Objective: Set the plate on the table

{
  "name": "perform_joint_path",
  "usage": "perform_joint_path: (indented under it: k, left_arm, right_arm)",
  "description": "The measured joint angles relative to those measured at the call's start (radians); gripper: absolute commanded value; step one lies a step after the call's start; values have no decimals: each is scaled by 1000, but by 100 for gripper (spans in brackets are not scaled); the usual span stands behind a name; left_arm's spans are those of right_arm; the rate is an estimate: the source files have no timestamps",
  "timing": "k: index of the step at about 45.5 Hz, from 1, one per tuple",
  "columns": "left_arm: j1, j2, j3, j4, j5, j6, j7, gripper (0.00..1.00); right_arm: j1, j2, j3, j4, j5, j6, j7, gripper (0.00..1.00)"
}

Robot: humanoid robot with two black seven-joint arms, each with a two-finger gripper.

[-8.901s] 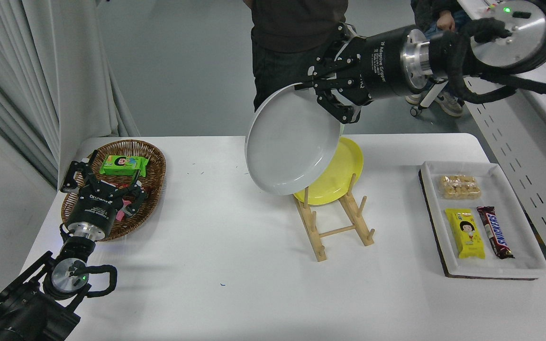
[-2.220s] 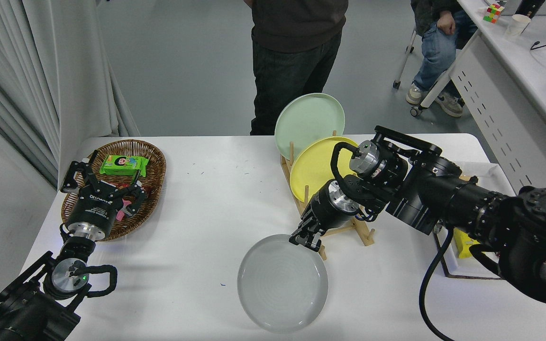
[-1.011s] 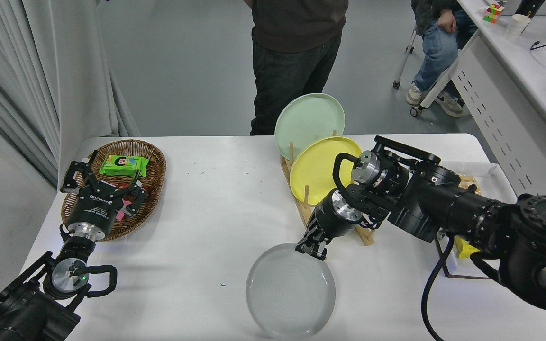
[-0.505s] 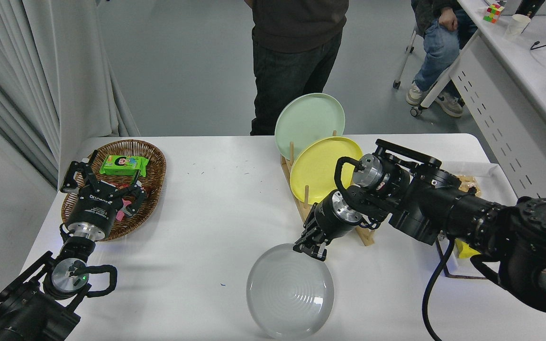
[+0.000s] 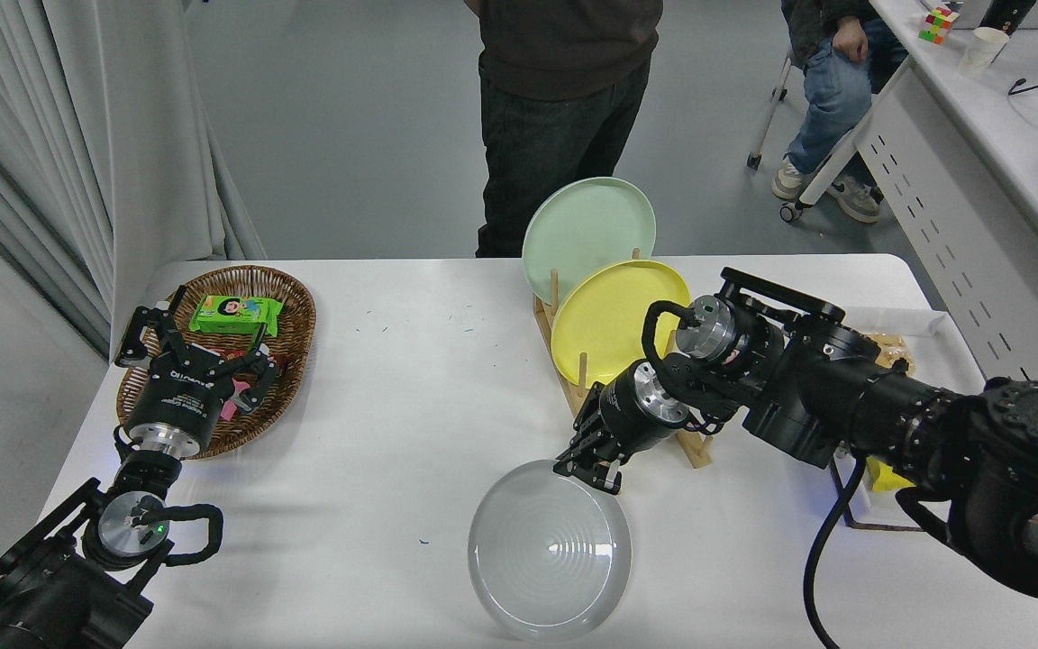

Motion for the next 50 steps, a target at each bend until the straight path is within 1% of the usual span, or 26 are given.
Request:
perform_joint_path:
  k: [50]
  left_arm:
    - [0, 0, 0, 0, 0, 0, 0, 98]
  right_arm:
    - [-16, 0, 0, -16, 5, -4, 0, 0]
